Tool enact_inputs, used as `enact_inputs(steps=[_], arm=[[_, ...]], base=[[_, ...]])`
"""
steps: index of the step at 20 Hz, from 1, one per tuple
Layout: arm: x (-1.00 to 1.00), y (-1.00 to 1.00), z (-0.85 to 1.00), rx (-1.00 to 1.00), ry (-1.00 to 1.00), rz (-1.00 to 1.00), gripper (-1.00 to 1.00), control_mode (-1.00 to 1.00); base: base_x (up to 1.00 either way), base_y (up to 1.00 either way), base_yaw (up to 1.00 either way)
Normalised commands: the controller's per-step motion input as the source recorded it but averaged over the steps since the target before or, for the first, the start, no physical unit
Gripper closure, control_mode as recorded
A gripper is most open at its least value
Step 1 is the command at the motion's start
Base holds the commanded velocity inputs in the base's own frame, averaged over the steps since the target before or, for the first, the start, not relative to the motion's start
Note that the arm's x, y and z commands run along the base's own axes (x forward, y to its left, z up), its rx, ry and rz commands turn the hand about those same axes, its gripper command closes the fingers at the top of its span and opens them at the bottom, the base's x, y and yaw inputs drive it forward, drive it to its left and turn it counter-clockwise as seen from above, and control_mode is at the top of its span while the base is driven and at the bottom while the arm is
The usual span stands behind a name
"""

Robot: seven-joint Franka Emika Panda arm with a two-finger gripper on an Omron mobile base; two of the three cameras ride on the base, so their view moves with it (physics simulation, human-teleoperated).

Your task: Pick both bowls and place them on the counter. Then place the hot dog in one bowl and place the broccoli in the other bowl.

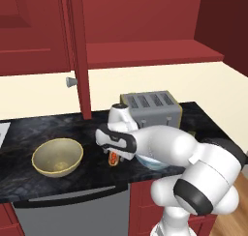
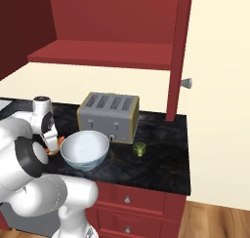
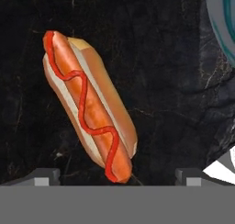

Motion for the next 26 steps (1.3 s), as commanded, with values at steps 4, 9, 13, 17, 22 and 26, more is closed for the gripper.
enact_inputs(steps=[4,9,13,17,22,26], arm=[[0.0,0.0,-0.05,-0.04,0.0,0.0,-1.0,-1.0],[0.0,0.0,-0.07,-0.04,0.0,0.0,-1.0,-1.0],[0.0,0.0,-0.07,-0.02,0.0,0.0,-1.0,-1.0],[0.0,0.0,-0.13,0.0,-0.02,0.0,-1.0,-1.0],[0.0,0.0,-0.25,0.0,-0.09,-0.01,-1.0,-1.0],[0.0,0.0,-0.15,0.0,-0.11,-0.02,-1.0,-1.0]], base=[[0.0,0.0,0.0],[0.0,0.0,0.0],[0.0,0.0,0.0],[0.0,0.0,0.0],[0.0,0.0,0.0],[0.0,0.0,0.0]])
